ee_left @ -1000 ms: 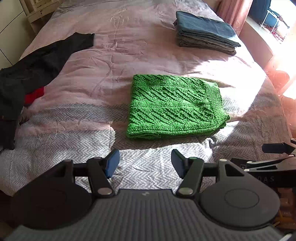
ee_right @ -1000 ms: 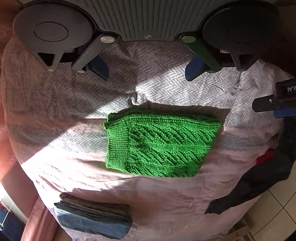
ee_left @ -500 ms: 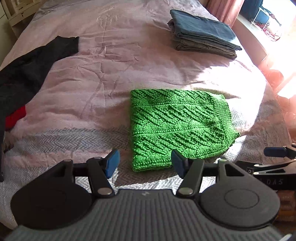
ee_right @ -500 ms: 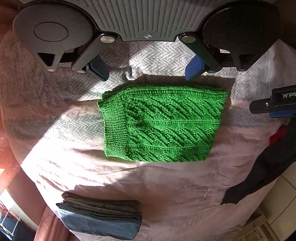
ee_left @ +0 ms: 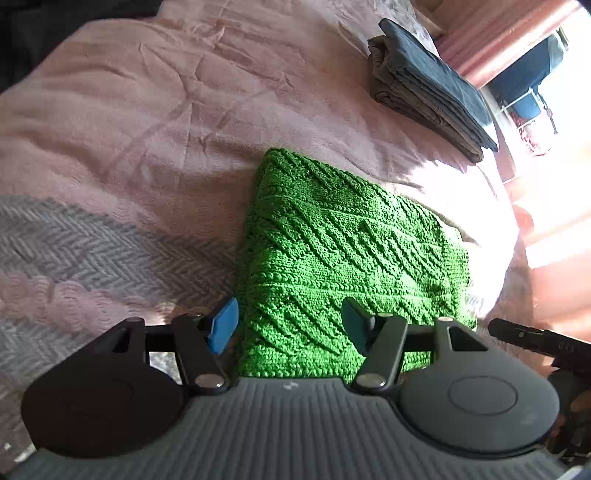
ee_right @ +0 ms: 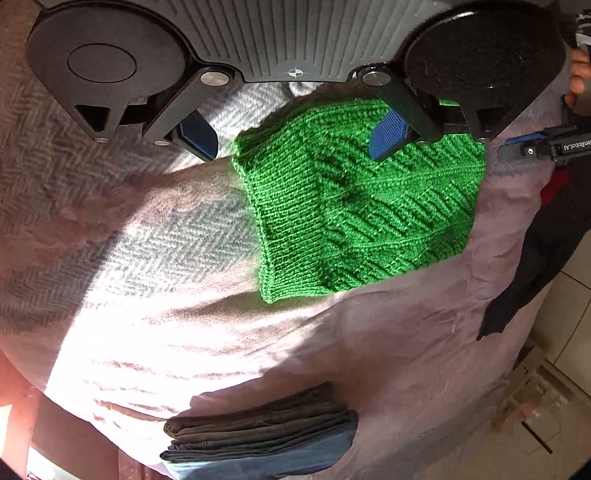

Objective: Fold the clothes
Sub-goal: 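Grasp the folded vest edge with both grippers and lift it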

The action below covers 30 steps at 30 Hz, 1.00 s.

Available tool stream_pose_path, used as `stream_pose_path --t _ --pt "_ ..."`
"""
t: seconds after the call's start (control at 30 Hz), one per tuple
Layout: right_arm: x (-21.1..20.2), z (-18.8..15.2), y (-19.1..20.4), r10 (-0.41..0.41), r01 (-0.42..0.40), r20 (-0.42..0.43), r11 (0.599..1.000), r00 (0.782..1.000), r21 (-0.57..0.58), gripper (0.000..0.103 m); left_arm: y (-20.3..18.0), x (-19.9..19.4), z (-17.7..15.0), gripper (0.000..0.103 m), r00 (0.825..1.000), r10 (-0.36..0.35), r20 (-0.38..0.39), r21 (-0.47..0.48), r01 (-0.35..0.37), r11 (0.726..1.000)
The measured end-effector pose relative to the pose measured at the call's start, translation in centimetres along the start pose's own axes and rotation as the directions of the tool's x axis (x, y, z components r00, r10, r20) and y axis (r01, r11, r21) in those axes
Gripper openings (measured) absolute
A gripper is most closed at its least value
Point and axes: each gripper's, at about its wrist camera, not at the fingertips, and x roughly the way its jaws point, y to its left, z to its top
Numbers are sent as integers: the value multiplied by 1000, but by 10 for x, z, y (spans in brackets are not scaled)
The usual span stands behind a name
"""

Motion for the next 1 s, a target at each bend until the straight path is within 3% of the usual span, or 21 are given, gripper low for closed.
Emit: stream_pose_path --t 0.2,0.33,0.6,0.67,0.77,0.83,0.9,1.0 --pt "33 21 -39 111 -113 30 991 993 70 92 39 34 9 58 994 -103 20 -116 105 988" --pt "53 27 -58 199 -201 32 973 980 112 92 58 49 12 58 981 -191 33 -199 194 961" --pt "86 33 -66 376 -370 4 910 927 188 90 66 80 19 57 956 -293 22 -277 287 917" --pt "98 35 -61 390 -378 -29 908 920 182 78 65 85 19 58 953 -302 21 -281 295 913" --pt "113 35 -55 407 -393 -48 901 912 183 73 59 88 19 57 953 -304 17 -258 297 919" --pt "120 35 -52 417 -400 -53 896 907 194 50 53 90 18 48 951 -308 16 -238 302 923" --pt "122 34 -53 427 -408 -45 886 903 220 39 50 87 19 33 949 -313 23 -221 310 924" --pt "115 36 -54 433 -417 -30 882 901 218 32 41 78 22 27 951 -307 31 -182 307 934"
